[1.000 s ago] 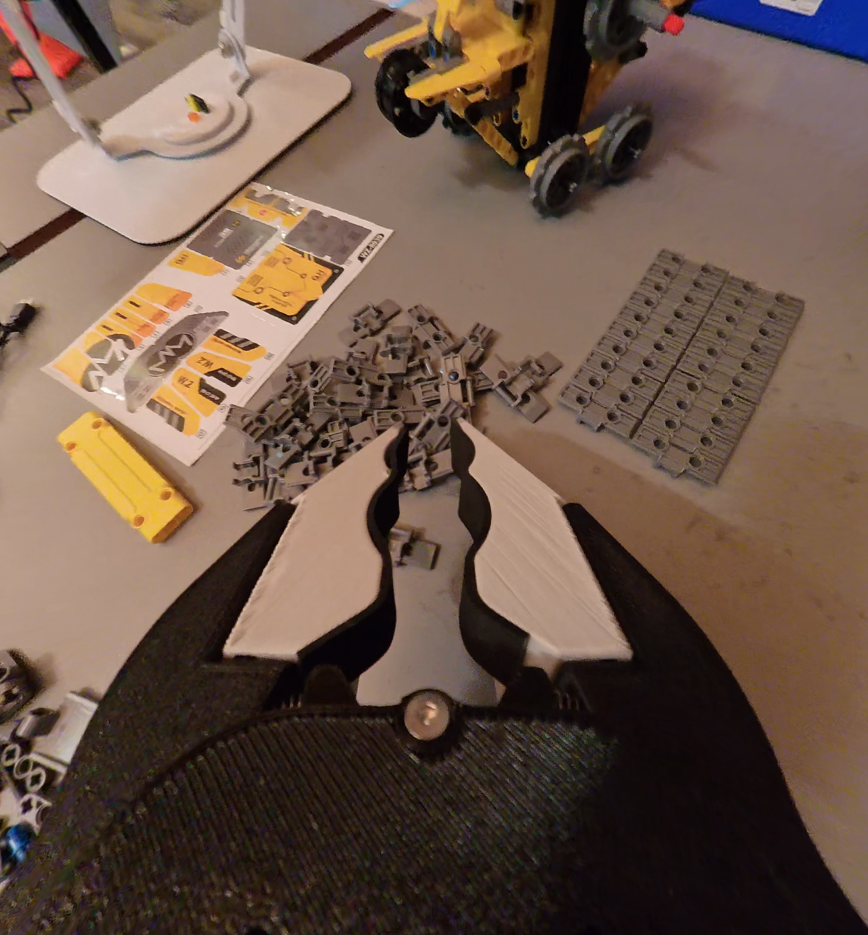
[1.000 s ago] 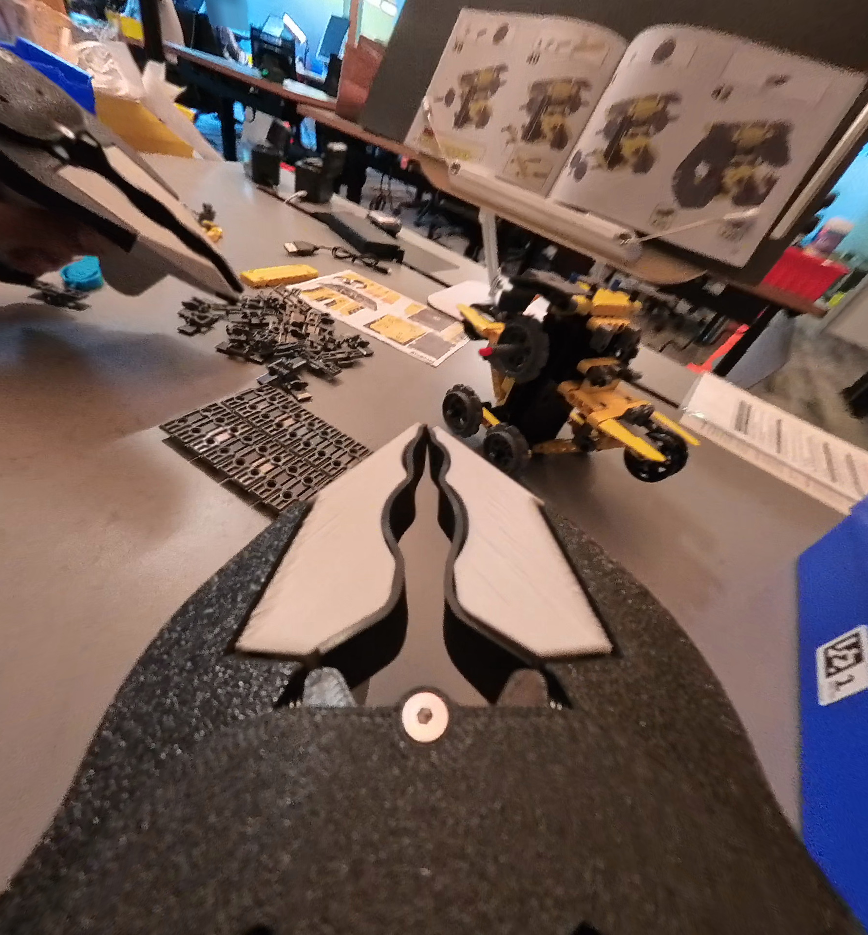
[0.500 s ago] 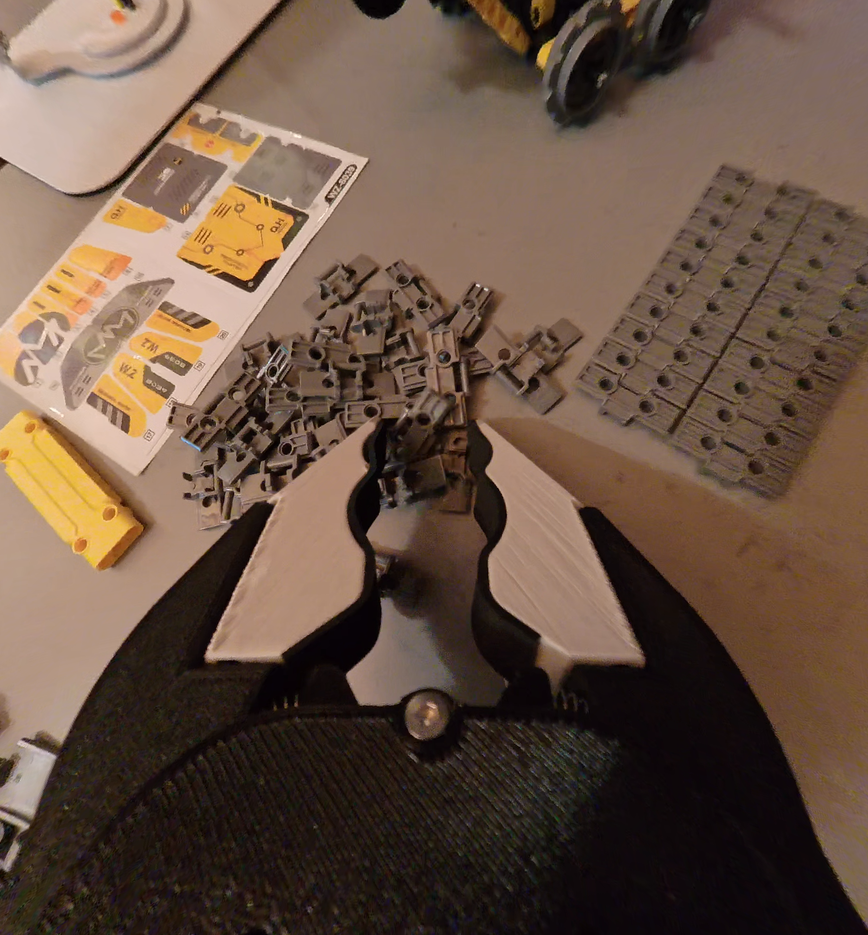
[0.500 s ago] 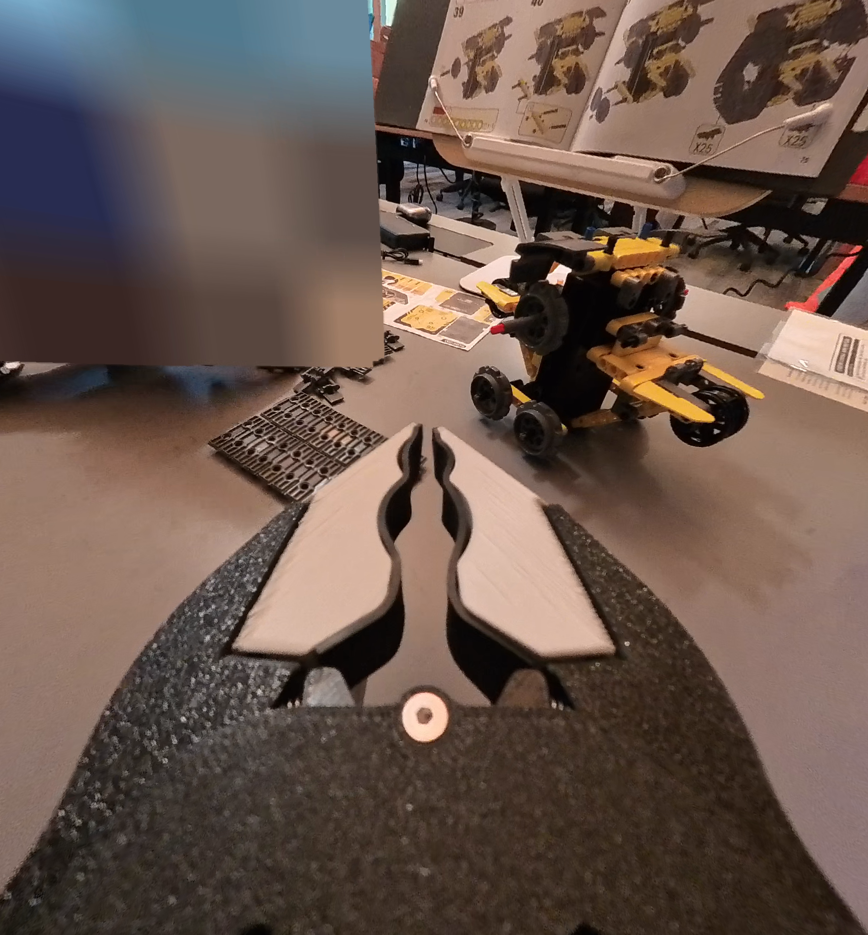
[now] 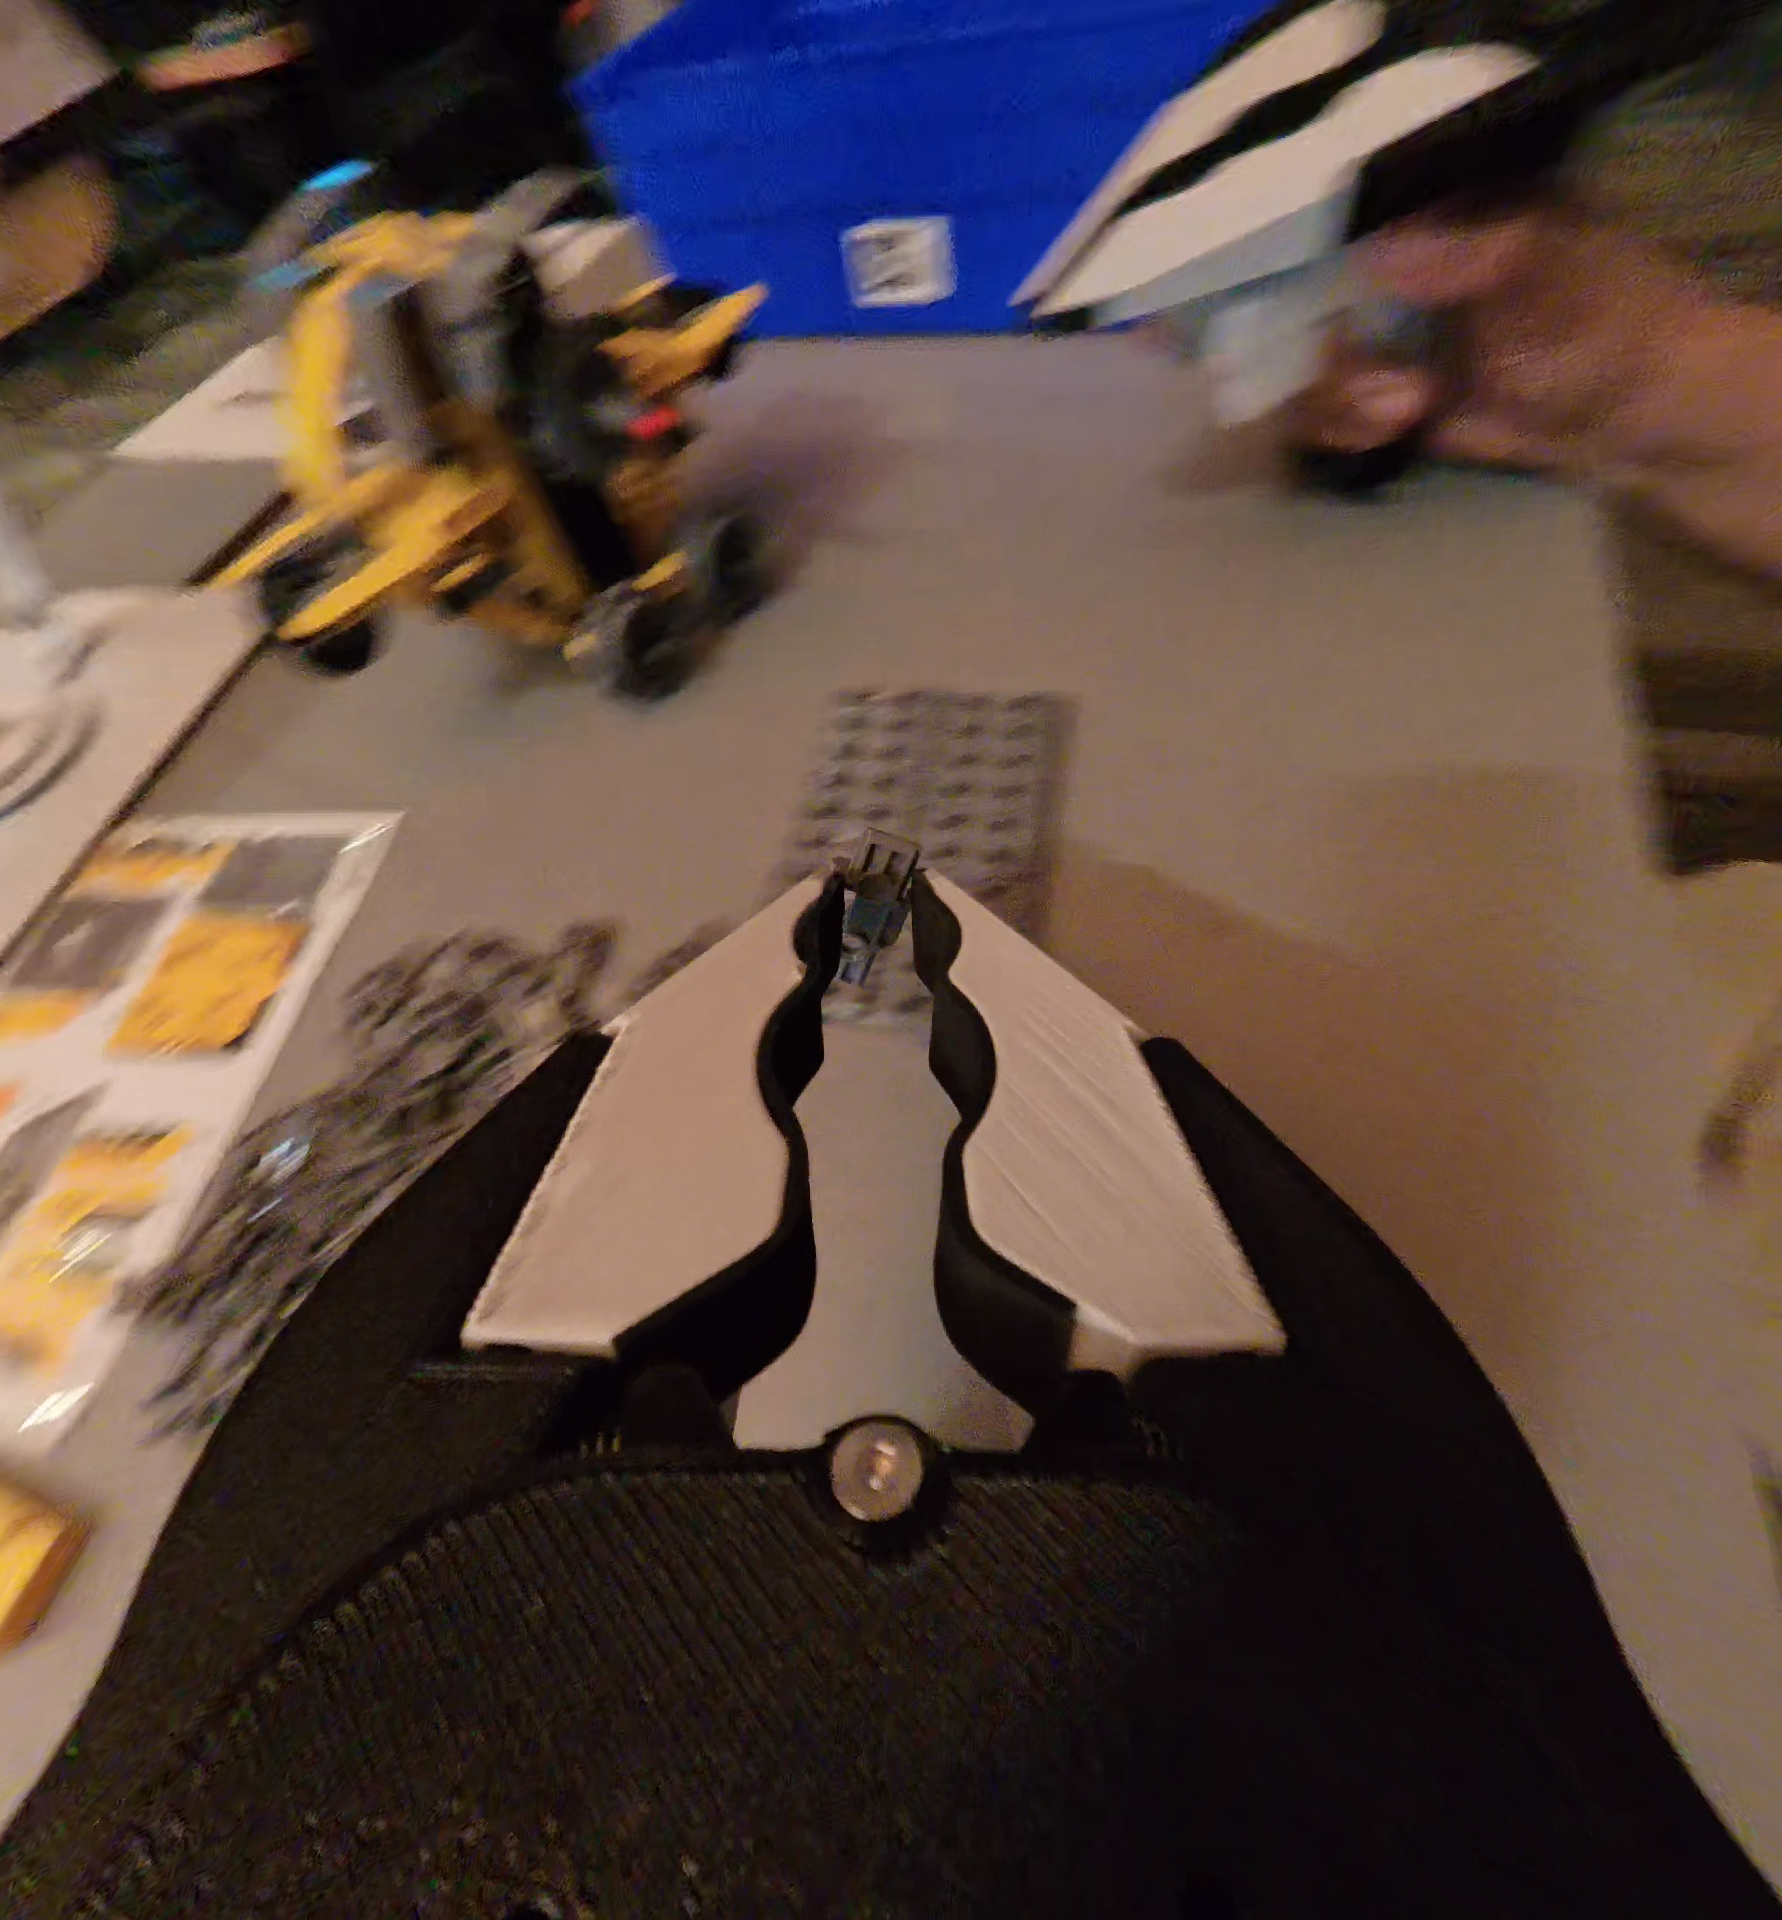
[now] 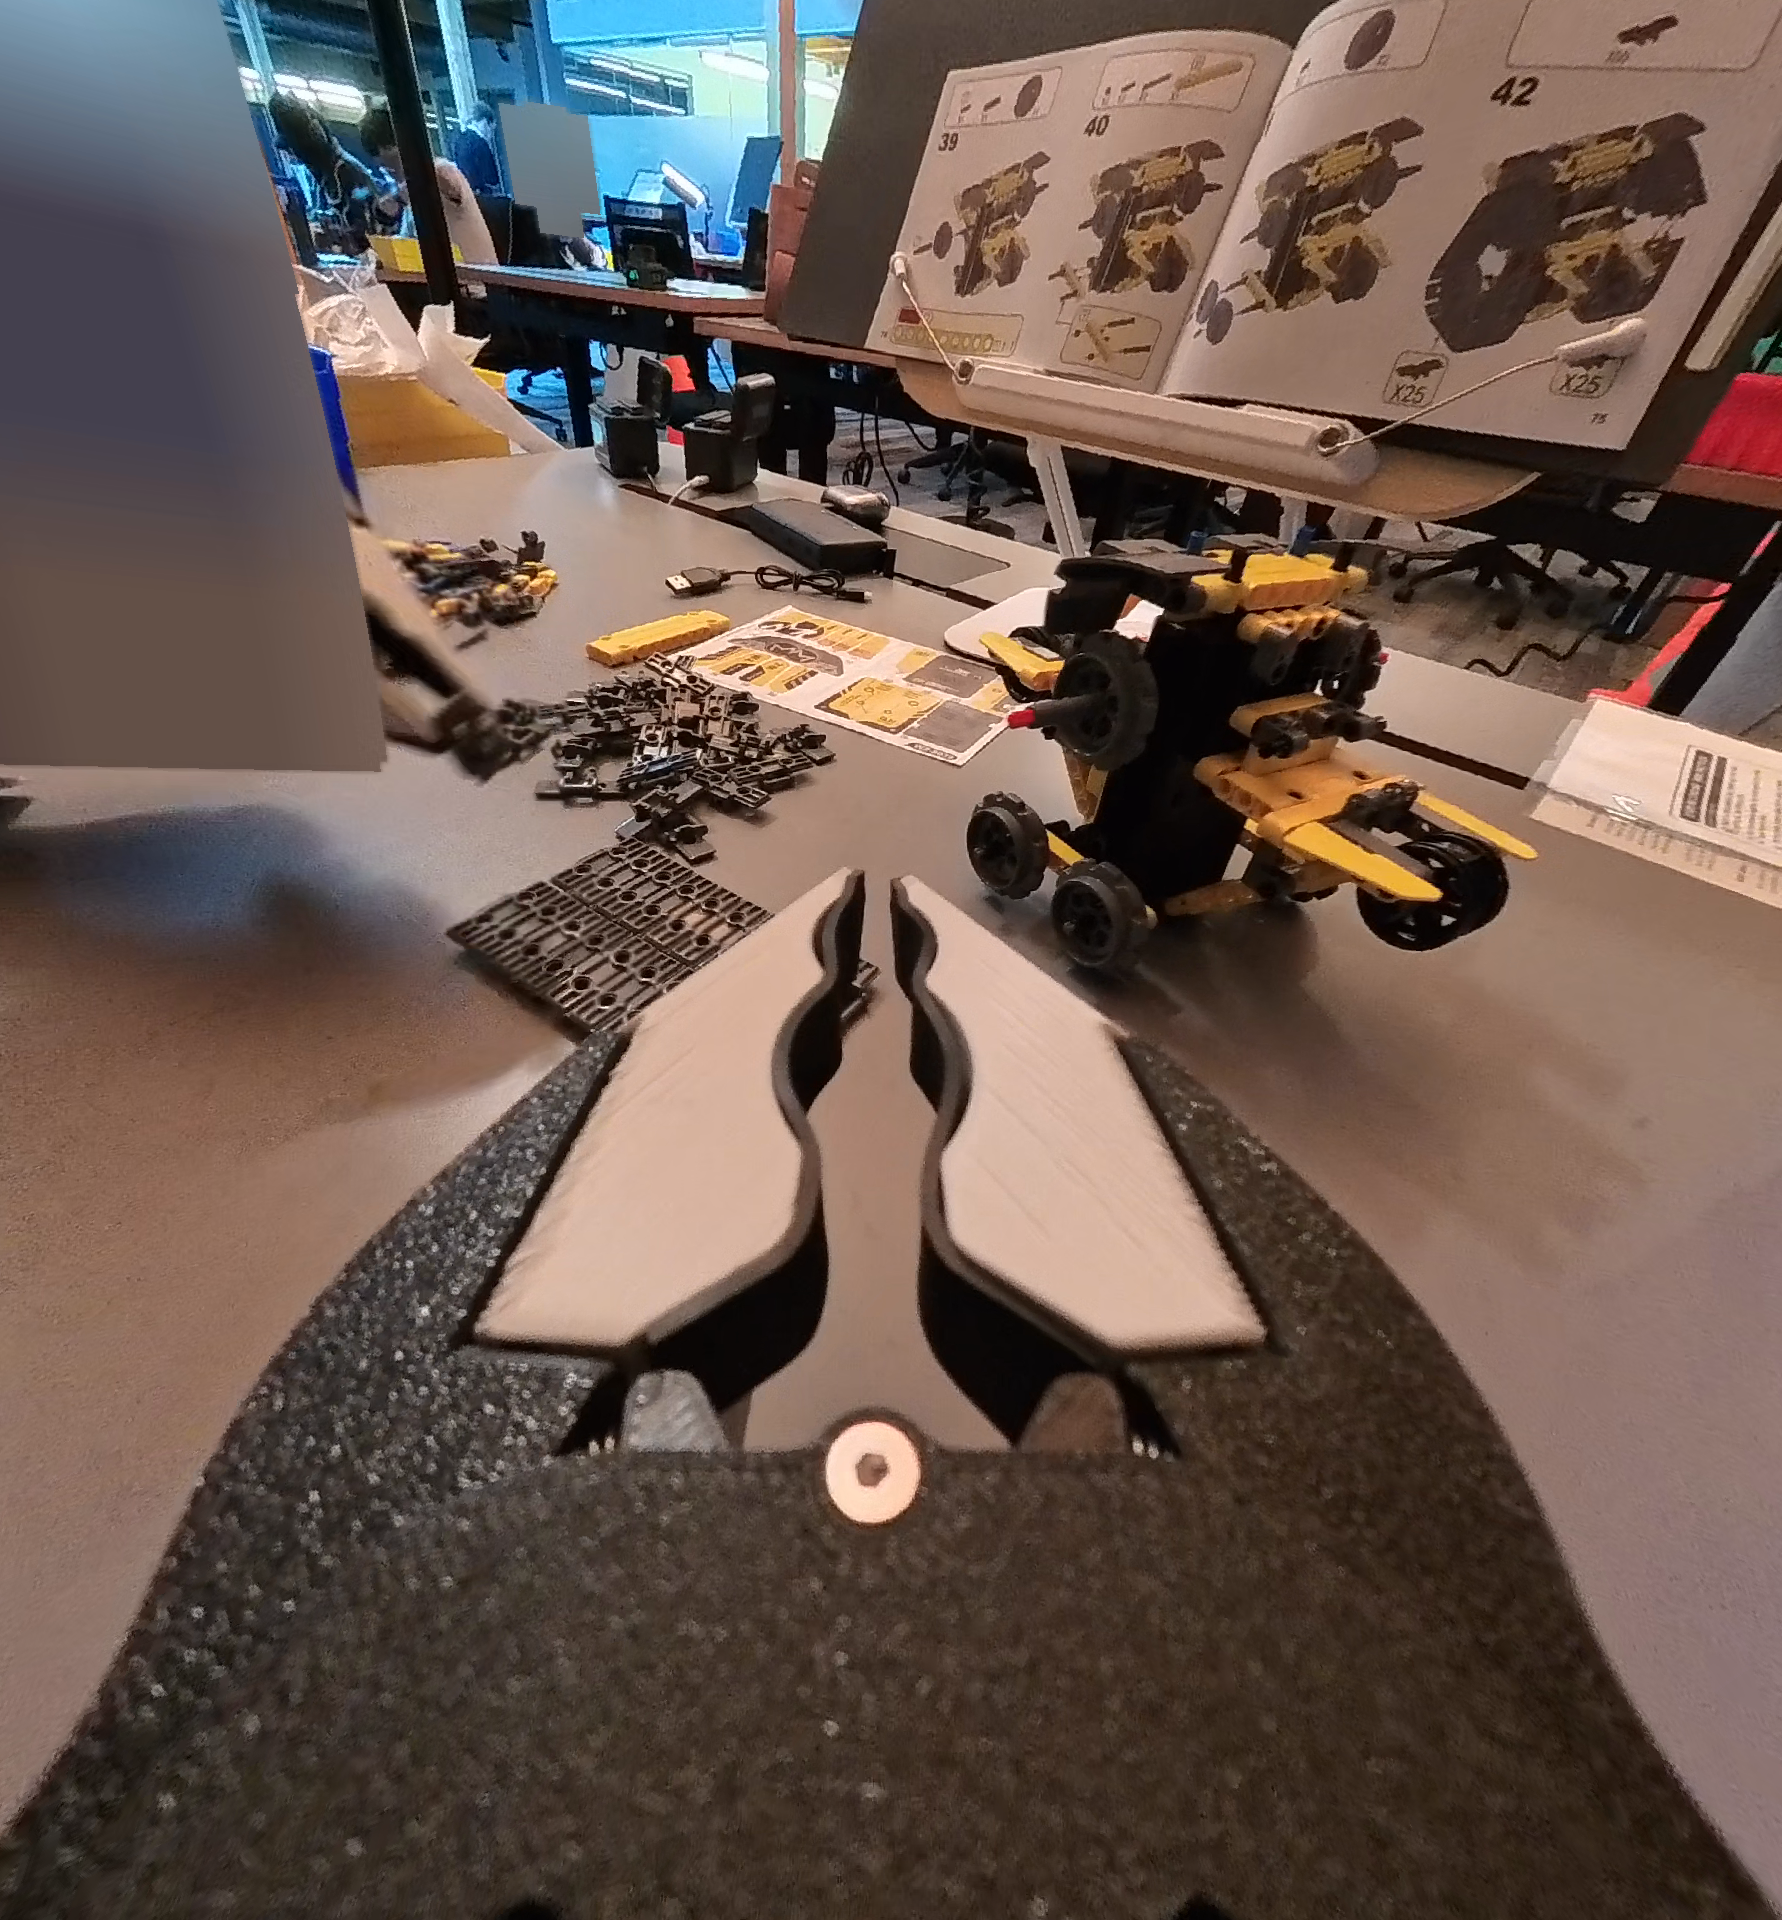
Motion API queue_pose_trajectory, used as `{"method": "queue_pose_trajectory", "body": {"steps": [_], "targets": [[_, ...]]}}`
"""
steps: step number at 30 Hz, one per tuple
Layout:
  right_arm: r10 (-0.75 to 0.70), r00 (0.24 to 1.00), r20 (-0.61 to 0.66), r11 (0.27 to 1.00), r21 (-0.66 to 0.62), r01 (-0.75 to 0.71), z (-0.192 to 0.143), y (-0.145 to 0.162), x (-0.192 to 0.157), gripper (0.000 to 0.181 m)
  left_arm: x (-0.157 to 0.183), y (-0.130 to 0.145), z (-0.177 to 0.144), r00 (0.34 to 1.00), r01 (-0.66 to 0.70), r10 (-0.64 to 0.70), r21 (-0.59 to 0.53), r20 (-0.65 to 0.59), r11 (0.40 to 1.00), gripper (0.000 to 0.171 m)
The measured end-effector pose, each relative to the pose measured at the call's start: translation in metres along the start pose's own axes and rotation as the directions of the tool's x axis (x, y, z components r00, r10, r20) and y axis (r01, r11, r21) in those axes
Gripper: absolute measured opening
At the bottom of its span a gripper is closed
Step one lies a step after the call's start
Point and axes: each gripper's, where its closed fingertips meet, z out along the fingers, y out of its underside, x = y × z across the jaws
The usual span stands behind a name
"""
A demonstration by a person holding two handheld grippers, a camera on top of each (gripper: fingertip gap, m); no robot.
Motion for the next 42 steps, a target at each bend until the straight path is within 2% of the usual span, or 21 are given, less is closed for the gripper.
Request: {"method": "queue_pose_trajectory", "body": {"steps": [2,4,7,10,14,17,20,23,32,34,36,39,42], "targets": [[-0.013,1.000,0.002,1.000,0.010,0.013,-0.001,-0.001,-0.002,0.004,0.046,-0.006,0.006,0.987,-0.062,0.060,-0.005,-0.146,0.998,0.008],[-0.031,1.000,-0.005,0.999,0.023,0.031,-0.002,-0.003,-0.003,0.003,0.081,0.008,0.015,0.962,-0.162,0.140,-0.076,-0.233,0.984,0.009],[-0.048,0.999,-0.009,0.999,0.017,0.048,-0.002,-0.002,-0.004,0.002,0.105,0.030,0.028,0.934,-0.276,0.225,-0.159,-0.277,0.948,0.009],[-0.056,0.998,-0.007,0.998,-0.012,0.056,0.001,0.002,-0.005,0.003,0.104,0.038,0.034,0.937,-0.271,0.218,-0.173,-0.273,0.947,0.009],[-0.074,0.997,-0.006,0.997,-0.028,0.074,0.003,0.004,-0.006,0.004,0.095,0.033,0.032,0.951,-0.251,0.216,-0.142,-0.219,0.958,0.044],[-0.068,0.998,-0.001,0.997,-0.029,0.068,0.003,0.004,-0.006,0.005,0.088,0.029,0.032,0.967,-0.232,0.213,-0.134,-0.143,0.963,0.054],[-0.059,0.998,0.004,0.998,-0.024,0.060,0.003,0.003,-0.006,0.005,0.087,0.032,0.029,0.980,-0.190,0.178,-0.169,-0.084,0.967,0.054],[-0.052,0.999,0.007,0.998,-0.016,0.053,0.002,0.002,-0.006,0.006,0.077,0.042,0.024,0.987,-0.154,0.159,-0.227,0.004,0.962,0.046],[-0.059,0.998,0.007,0.998,-0.009,0.059,0.001,0.002,-0.006,0.007,0.067,0.047,0.018,0.993,-0.090,0.105,-0.247,0.049,0.965,0.048],[-0.060,0.998,0.006,0.998,-0.008,0.060,0.001,0.001,-0.006,0.007,0.076,0.047,0.019,0.999,-0.033,0.034,-0.254,0.000,0.967,0.058],[-0.063,0.998,0.004,0.998,-0.009,0.063,0.001,0.002,-0.006,0.007,0.089,0.041,0.019,0.992,0.083,-0.102,-0.243,-0.068,0.967,0.068],[-0.069,0.998,0.002,0.998,-0.013,0.069,0.001,0.002,-0.007,0.008,0.083,0.024,0.018,0.955,0.284,-0.293,-0.151,-0.039,0.947,0.071],[-0.075,0.997,-0.001,0.997,-0.013,0.075,0.001,0.002,-0.007,0.008,0.079,0.023,0.017,0.936,0.351,-0.352,-0.129,0.009,0.928,0.070]]}}
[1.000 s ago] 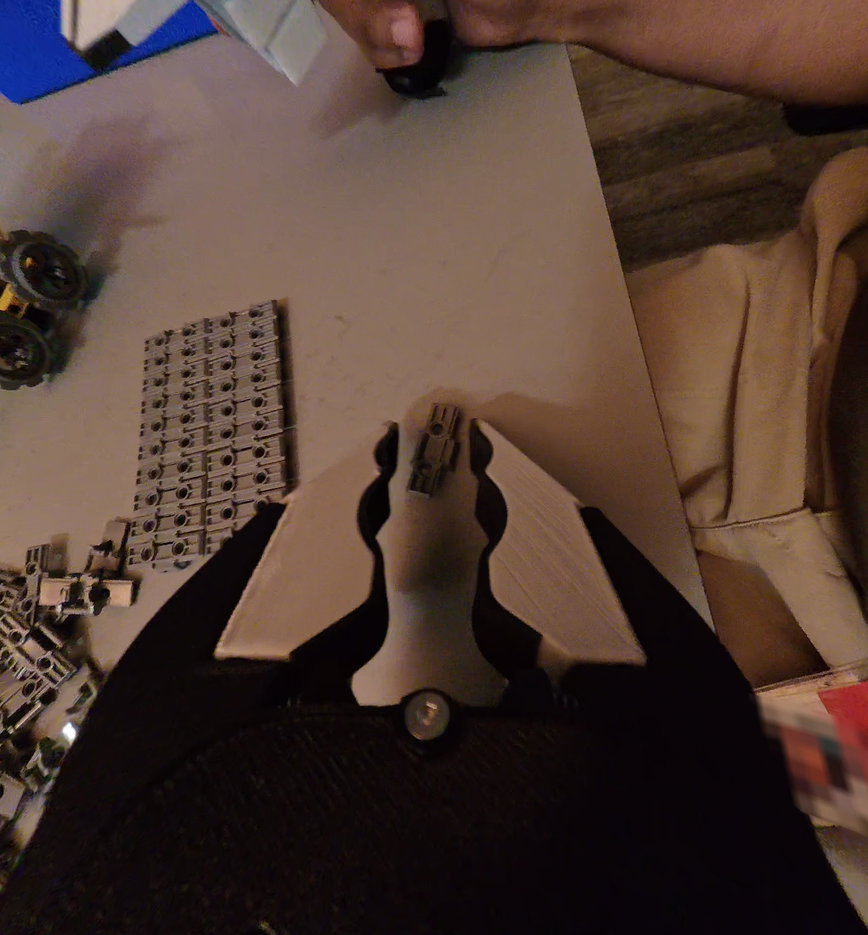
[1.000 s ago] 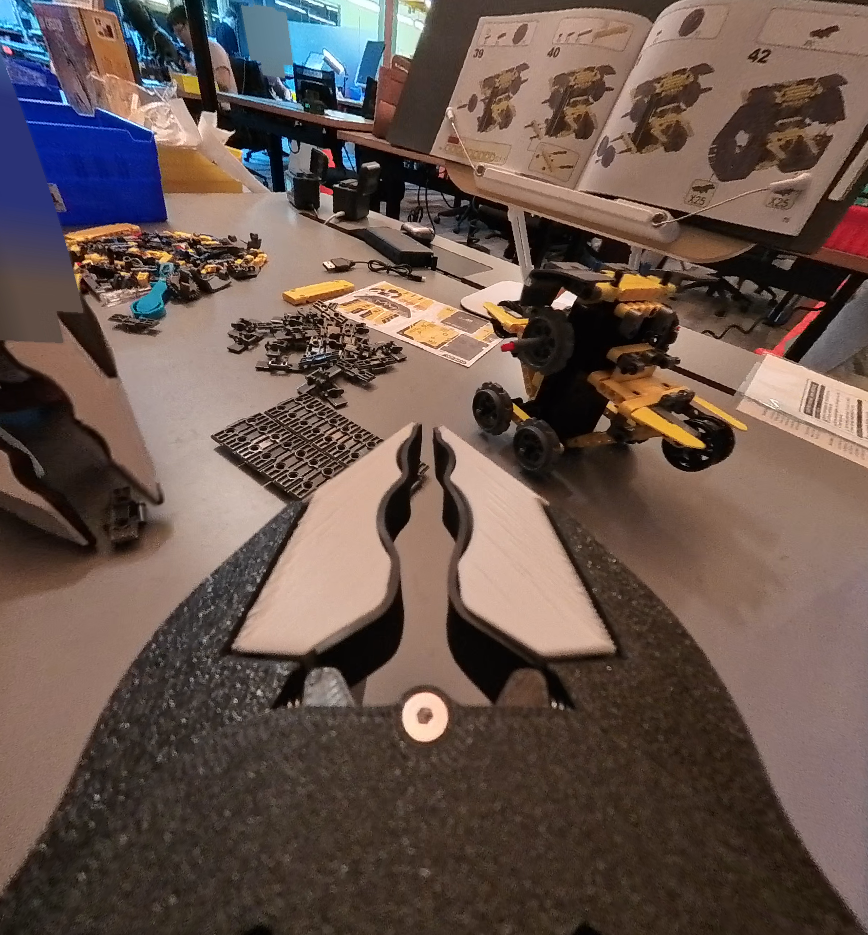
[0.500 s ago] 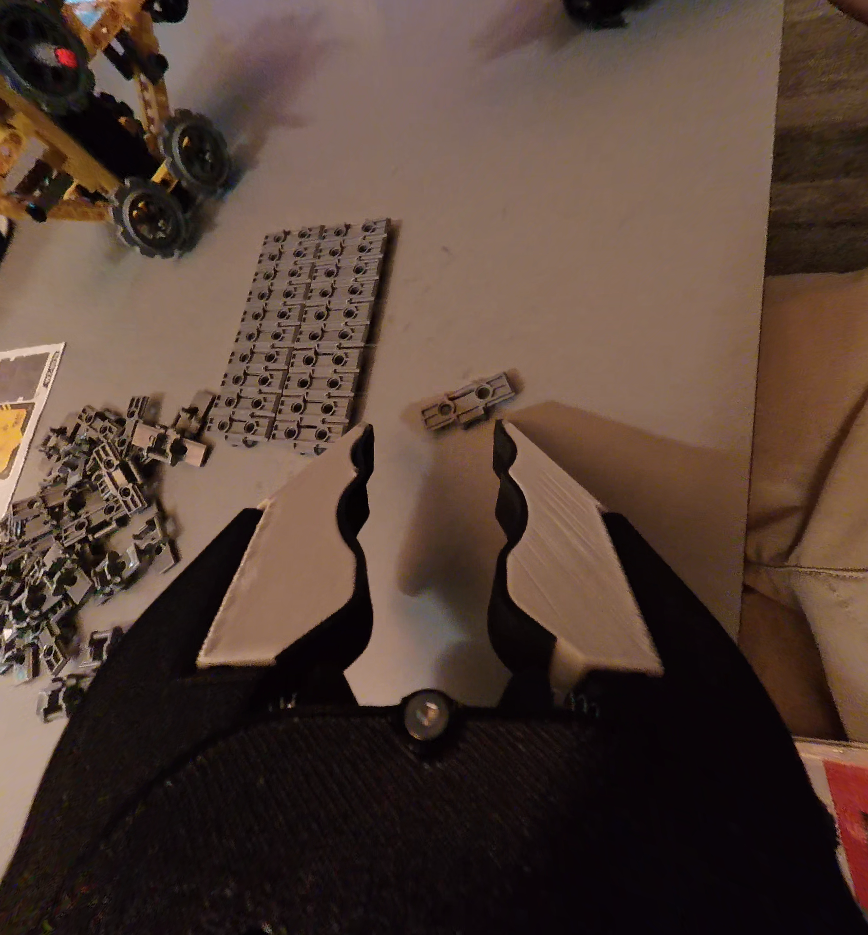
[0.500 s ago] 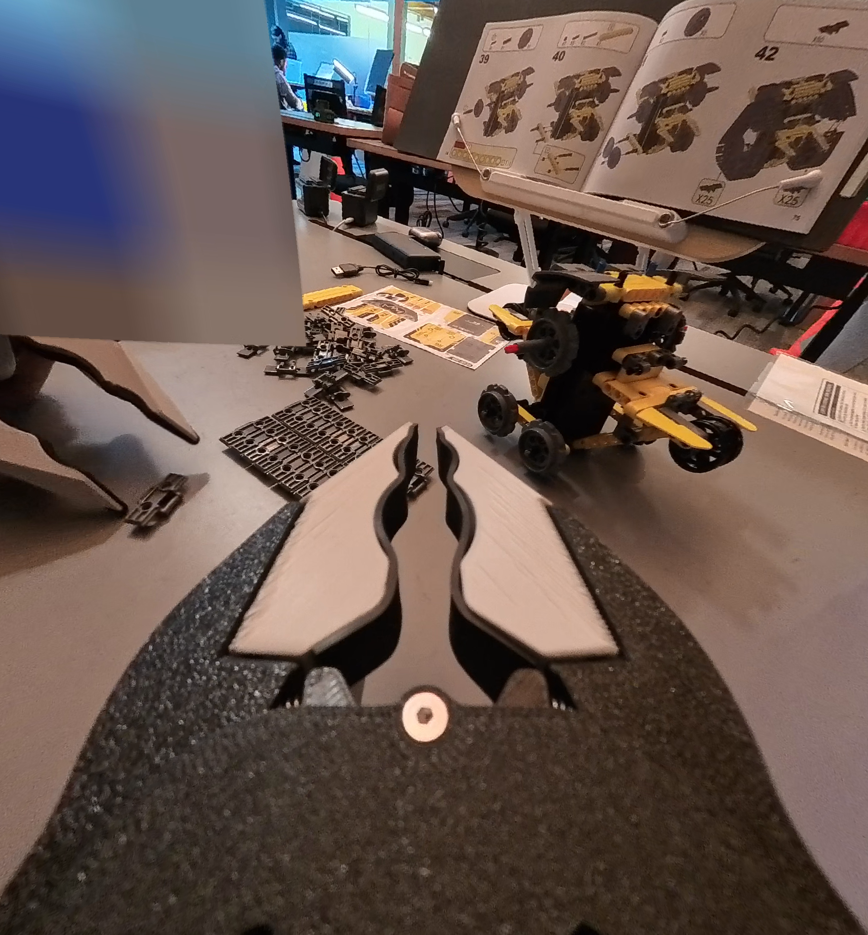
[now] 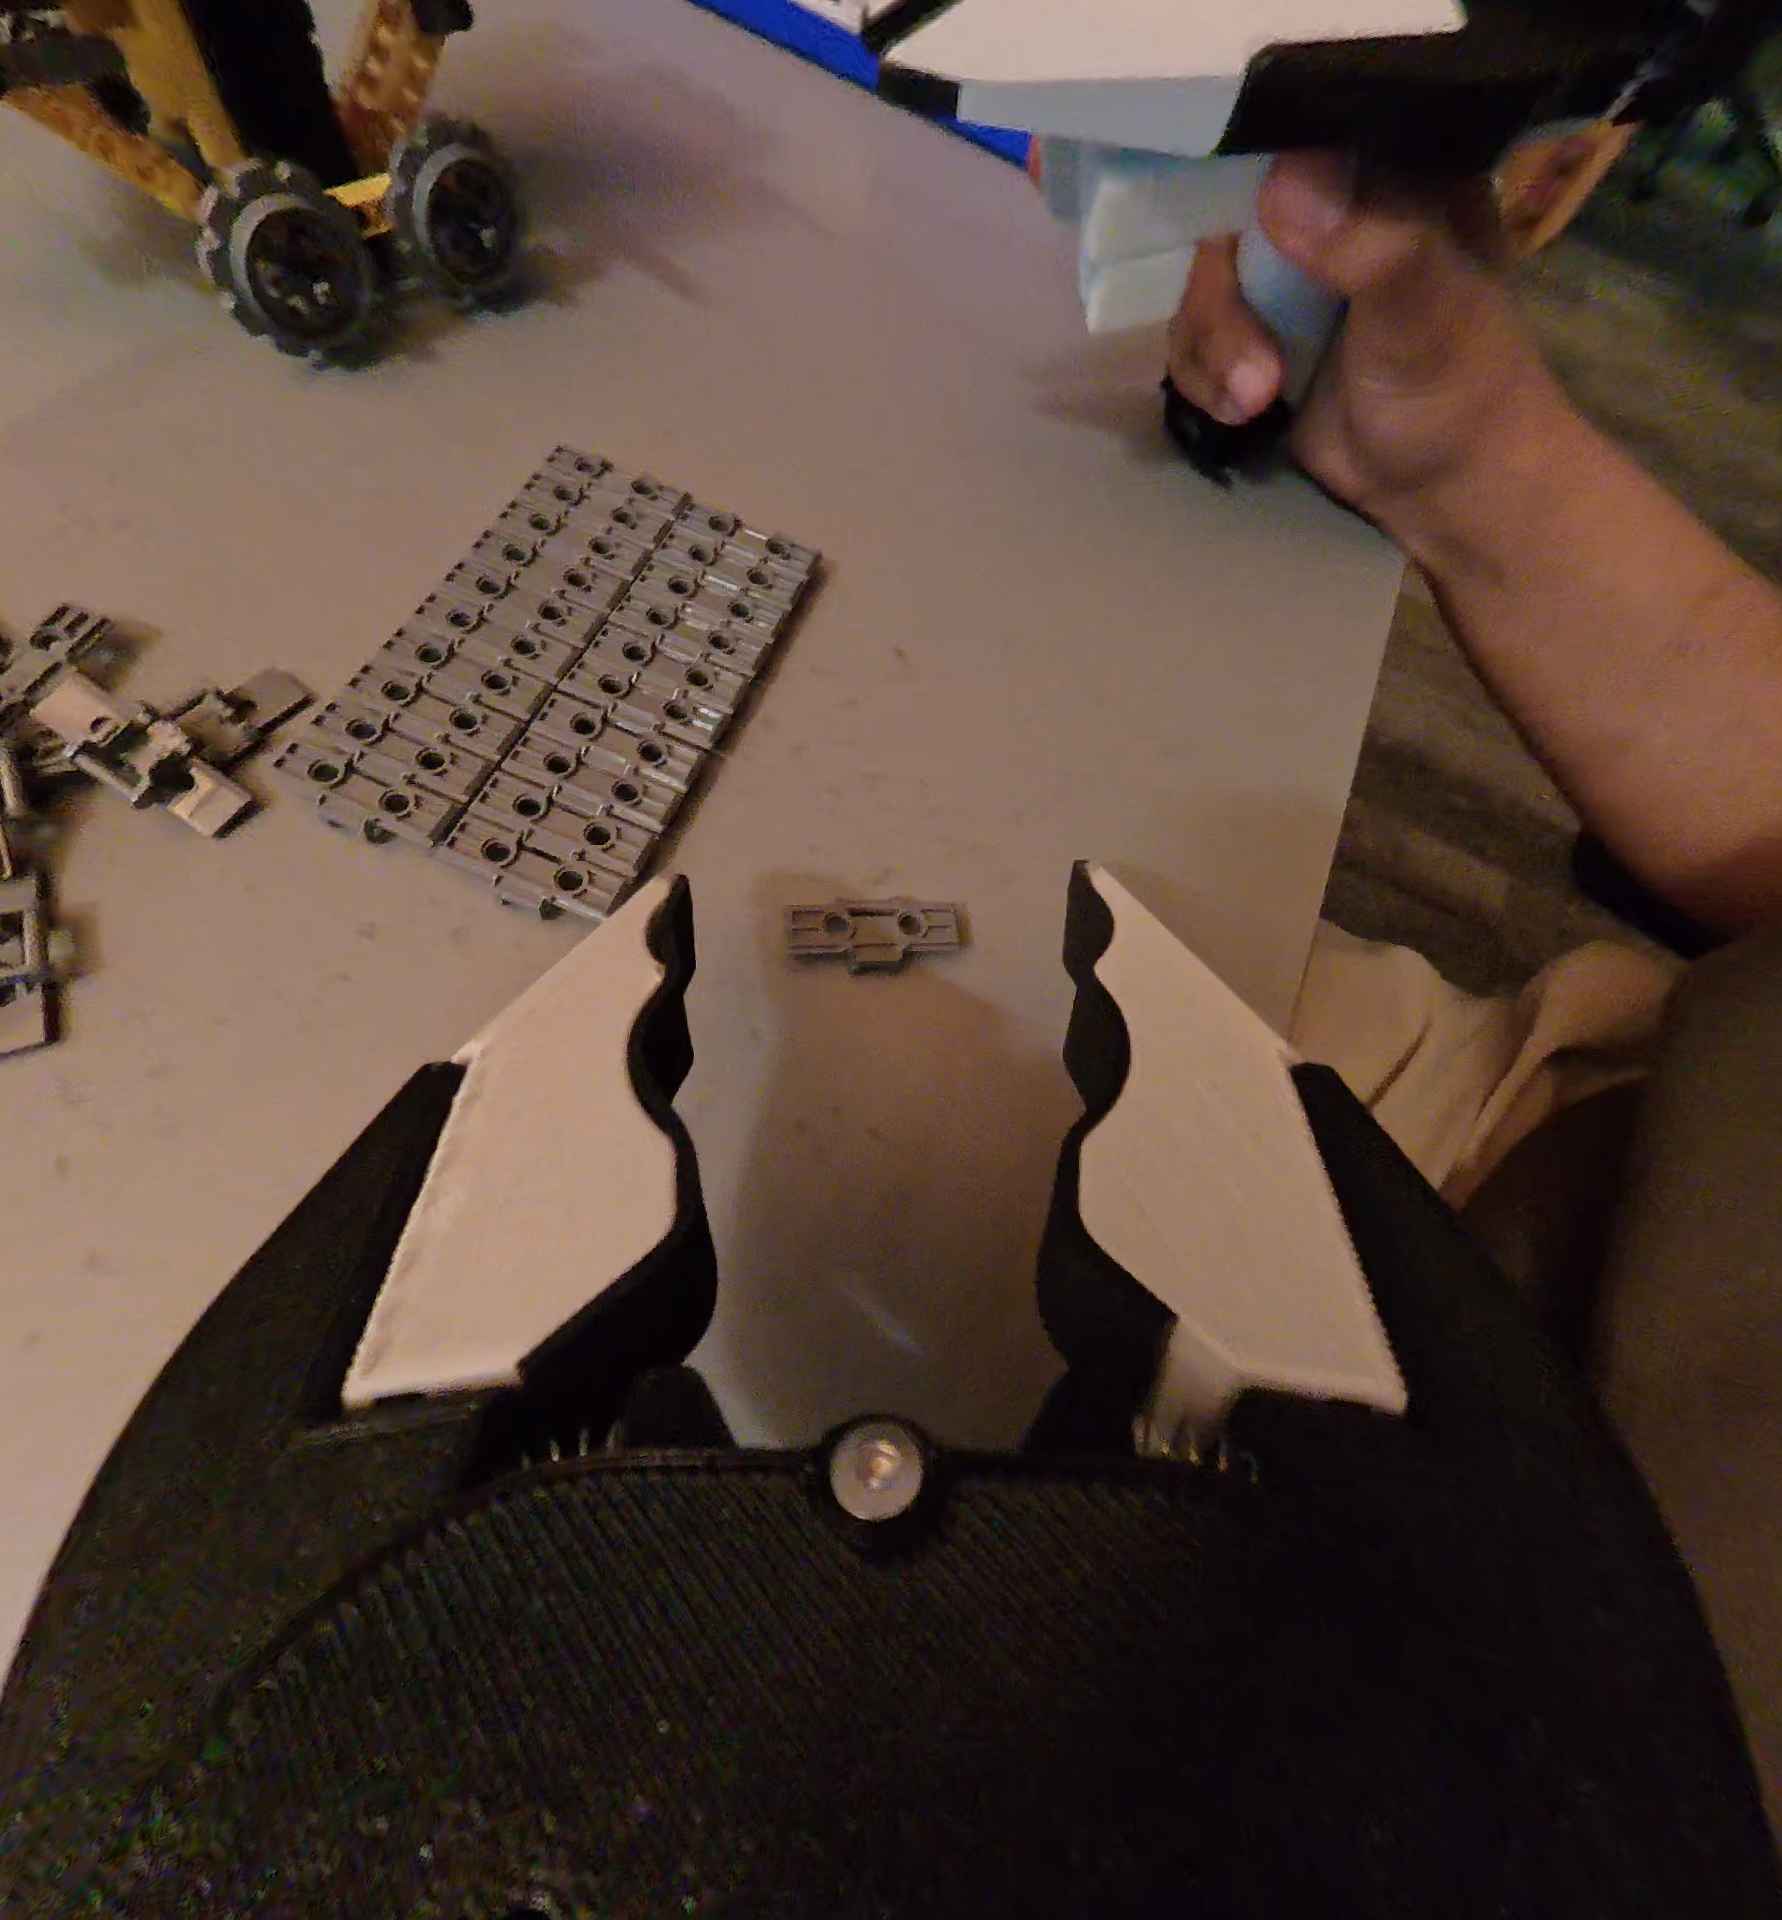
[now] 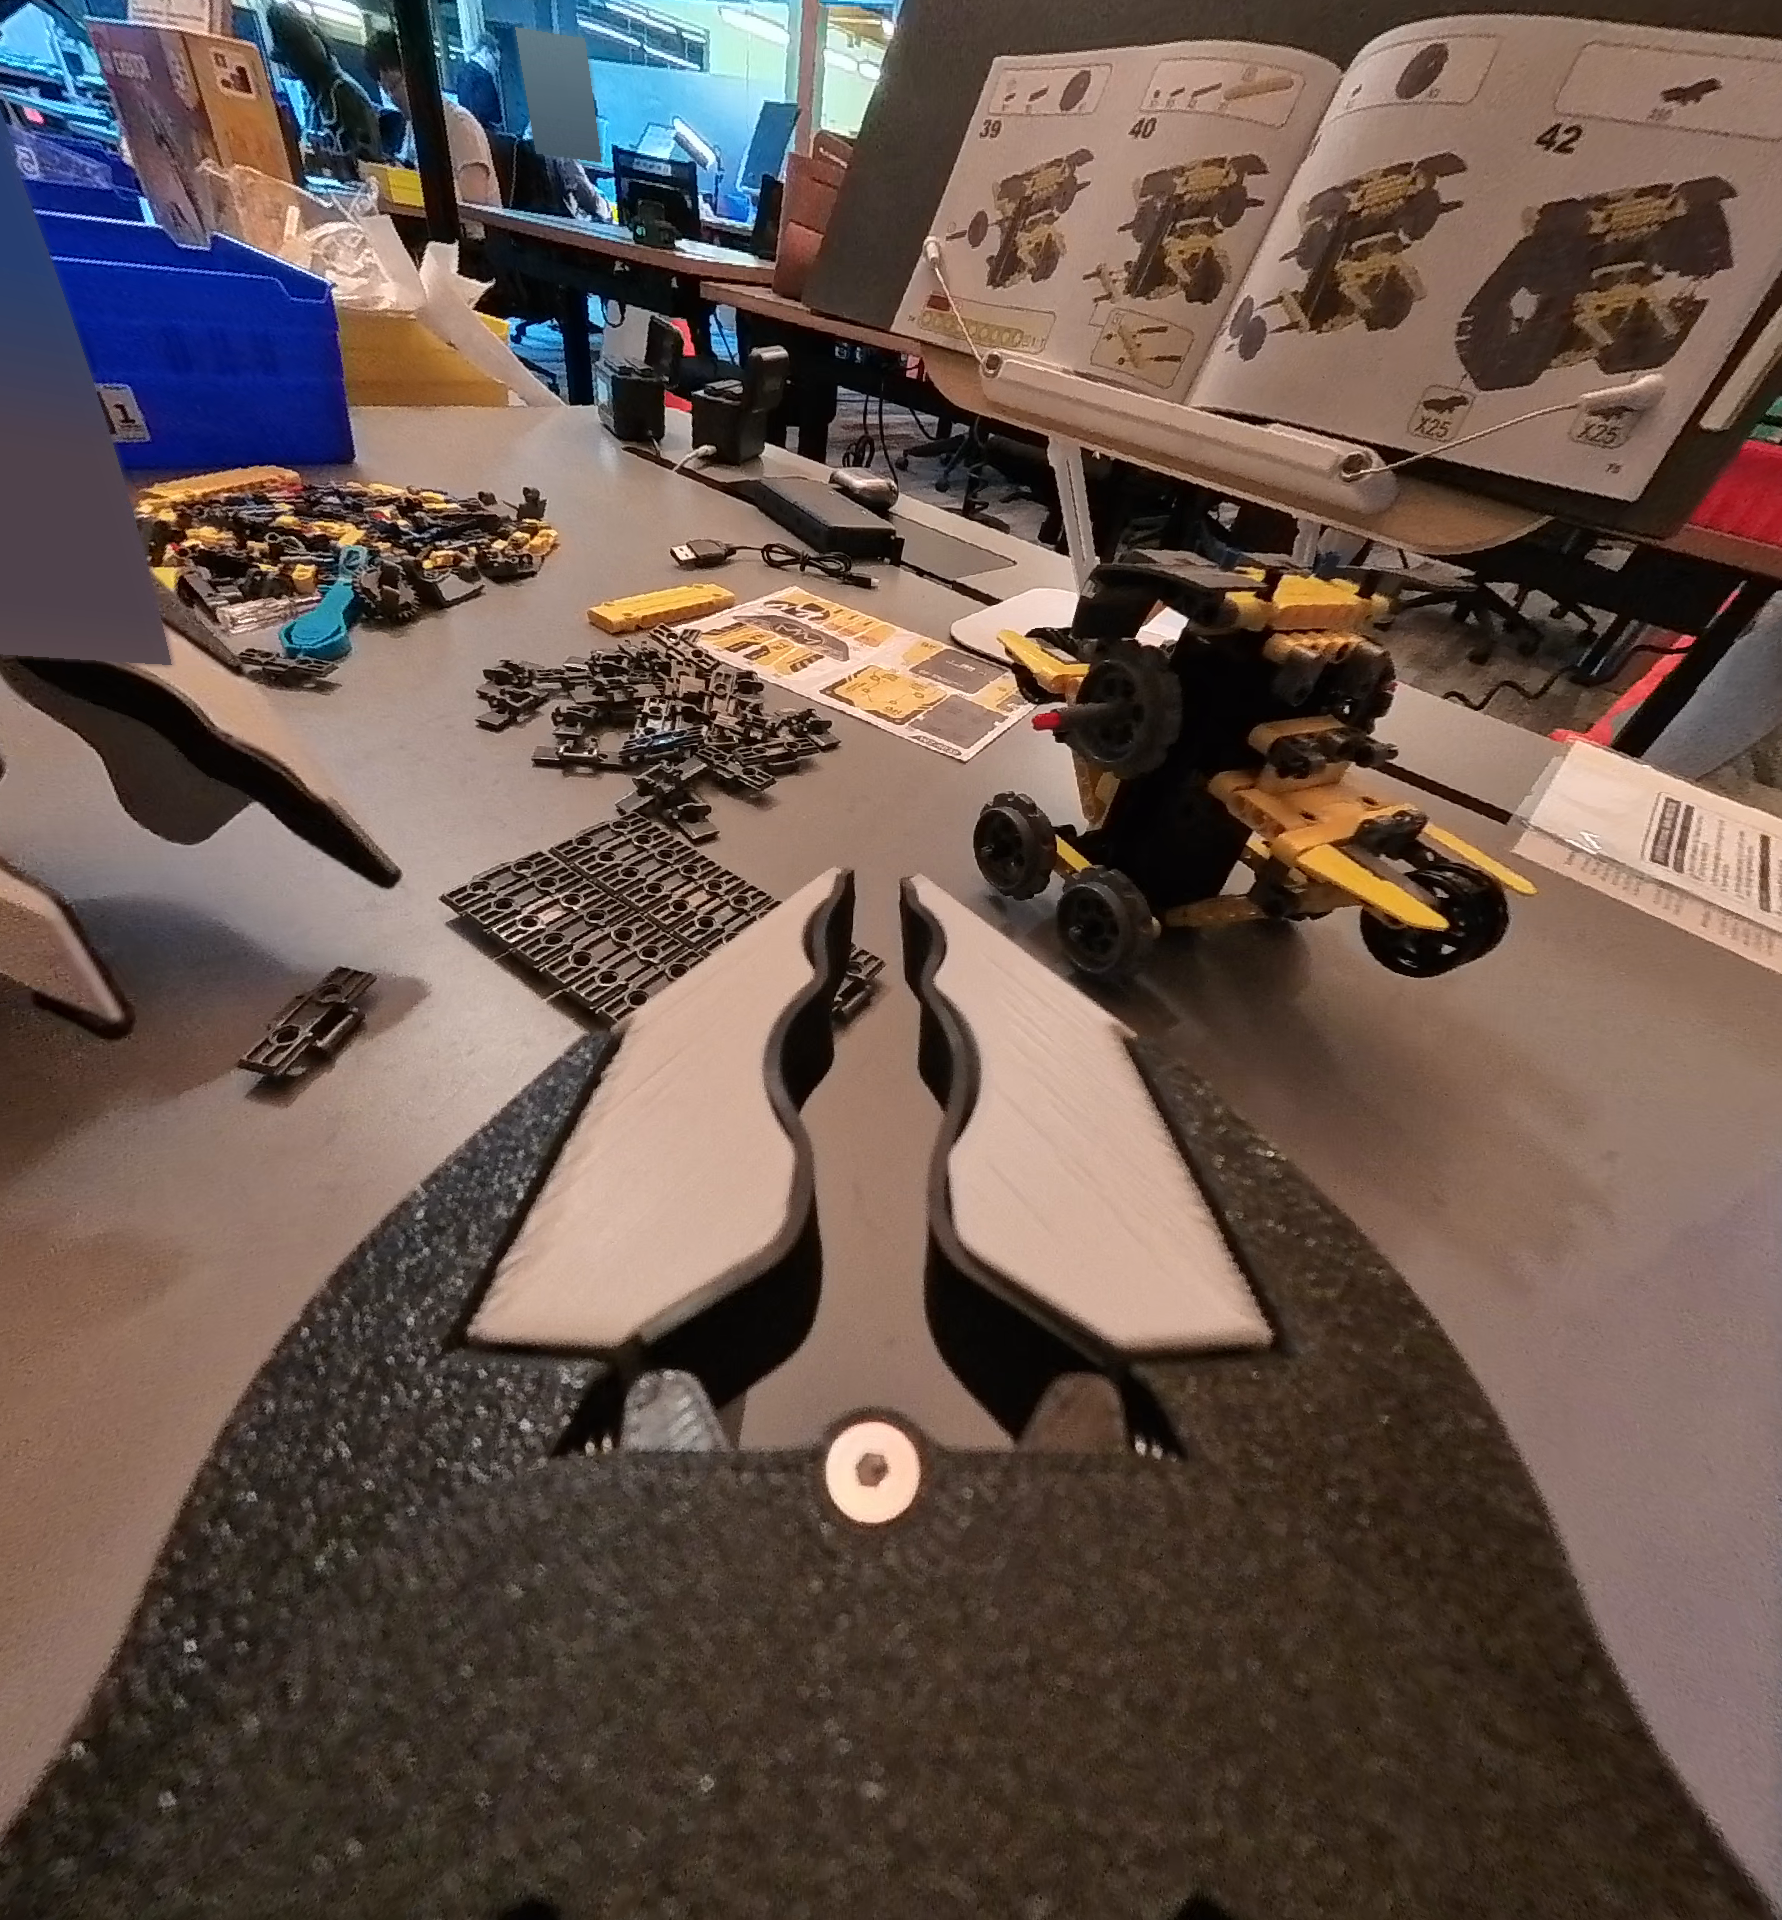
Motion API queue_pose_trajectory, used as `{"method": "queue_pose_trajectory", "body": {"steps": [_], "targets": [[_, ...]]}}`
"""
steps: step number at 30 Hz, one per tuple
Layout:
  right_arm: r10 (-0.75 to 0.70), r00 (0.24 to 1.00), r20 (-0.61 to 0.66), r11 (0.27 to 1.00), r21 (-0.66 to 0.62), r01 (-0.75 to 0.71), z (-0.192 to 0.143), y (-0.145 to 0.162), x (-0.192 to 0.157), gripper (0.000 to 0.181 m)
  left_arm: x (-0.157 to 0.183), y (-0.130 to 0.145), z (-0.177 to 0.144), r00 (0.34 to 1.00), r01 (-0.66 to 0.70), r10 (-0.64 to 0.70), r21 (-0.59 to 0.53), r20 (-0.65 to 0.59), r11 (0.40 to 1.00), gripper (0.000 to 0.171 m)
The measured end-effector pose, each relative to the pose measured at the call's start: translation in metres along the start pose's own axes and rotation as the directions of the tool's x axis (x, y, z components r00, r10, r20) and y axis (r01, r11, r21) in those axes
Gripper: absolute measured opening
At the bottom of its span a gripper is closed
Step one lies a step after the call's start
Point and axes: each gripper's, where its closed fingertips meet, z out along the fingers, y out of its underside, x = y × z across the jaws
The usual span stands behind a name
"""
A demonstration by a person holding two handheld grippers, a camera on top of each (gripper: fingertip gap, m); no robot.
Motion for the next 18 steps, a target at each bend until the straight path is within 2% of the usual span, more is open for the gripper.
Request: {"method": "queue_pose_trajectory", "body": {"steps": [7,11,18], "targets": [[-0.008,1.000,-0.005,1.000,-0.004,0.008,0.001,0.001,0.000,0.010,-0.001,0.022,0.016,0.996,-0.062,0.073,-0.167,0.055,0.984,0.059],[-0.013,1.000,-0.008,1.000,-0.006,0.013,0.001,0.001,0.000,0.011,-0.001,0.023,0.015,0.993,-0.089,0.101,-0.172,0.063,0.981,0.041],[-0.020,1.000,-0.011,1.000,-0.010,0.020,0.001,0.001,-0.001,0.012,-0.006,0.031,0.002,0.989,-0.133,0.143,-0.178,0.046,0.975,0.035]]}}
